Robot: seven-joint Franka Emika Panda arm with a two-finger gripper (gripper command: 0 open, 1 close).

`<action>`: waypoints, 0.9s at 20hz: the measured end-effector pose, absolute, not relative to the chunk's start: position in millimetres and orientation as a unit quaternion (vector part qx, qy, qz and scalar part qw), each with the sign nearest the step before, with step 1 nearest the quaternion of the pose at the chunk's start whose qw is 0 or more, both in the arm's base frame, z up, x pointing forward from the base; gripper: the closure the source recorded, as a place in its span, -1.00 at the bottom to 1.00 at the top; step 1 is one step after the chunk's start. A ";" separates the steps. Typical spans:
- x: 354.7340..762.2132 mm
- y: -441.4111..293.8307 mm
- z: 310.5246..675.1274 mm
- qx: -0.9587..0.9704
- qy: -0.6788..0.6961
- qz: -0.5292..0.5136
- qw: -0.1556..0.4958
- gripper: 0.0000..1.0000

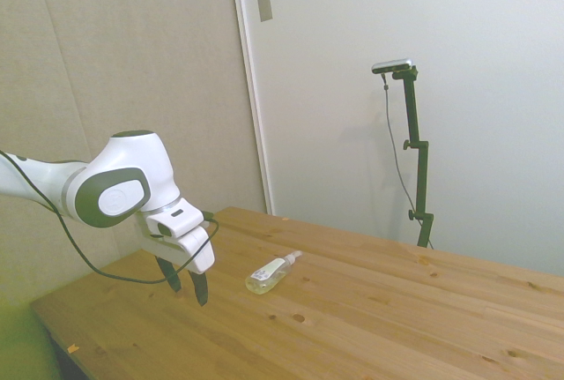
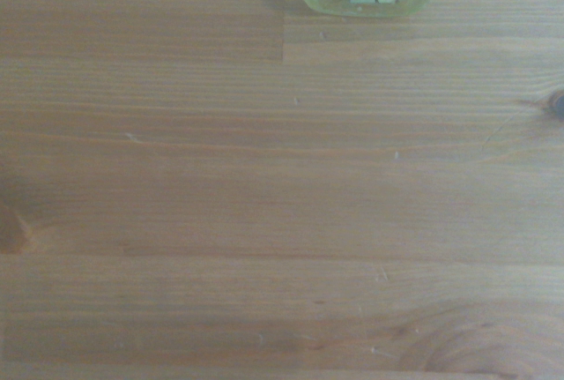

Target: Stand the sanitizer

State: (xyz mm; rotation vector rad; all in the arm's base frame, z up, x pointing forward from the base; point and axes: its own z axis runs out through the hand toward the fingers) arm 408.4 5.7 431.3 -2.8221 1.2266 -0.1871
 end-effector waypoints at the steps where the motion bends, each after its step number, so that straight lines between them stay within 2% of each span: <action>1: 408.6 5.7 430.8 -0.915 0.398 -0.060 0.029 -1.00; 4: 415.4 4.5 431.2 -0.913 0.400 -0.068 0.027 -1.00; 6: 434.5 1.7 436.0 -0.910 0.406 -0.083 0.023 -1.00; 14: 551.9 -4.2 452.6 -0.889 0.439 -0.131 0.012 -1.00; 18: 610.0 -6.2 443.6 -0.882 0.449 -0.143 0.009 -1.00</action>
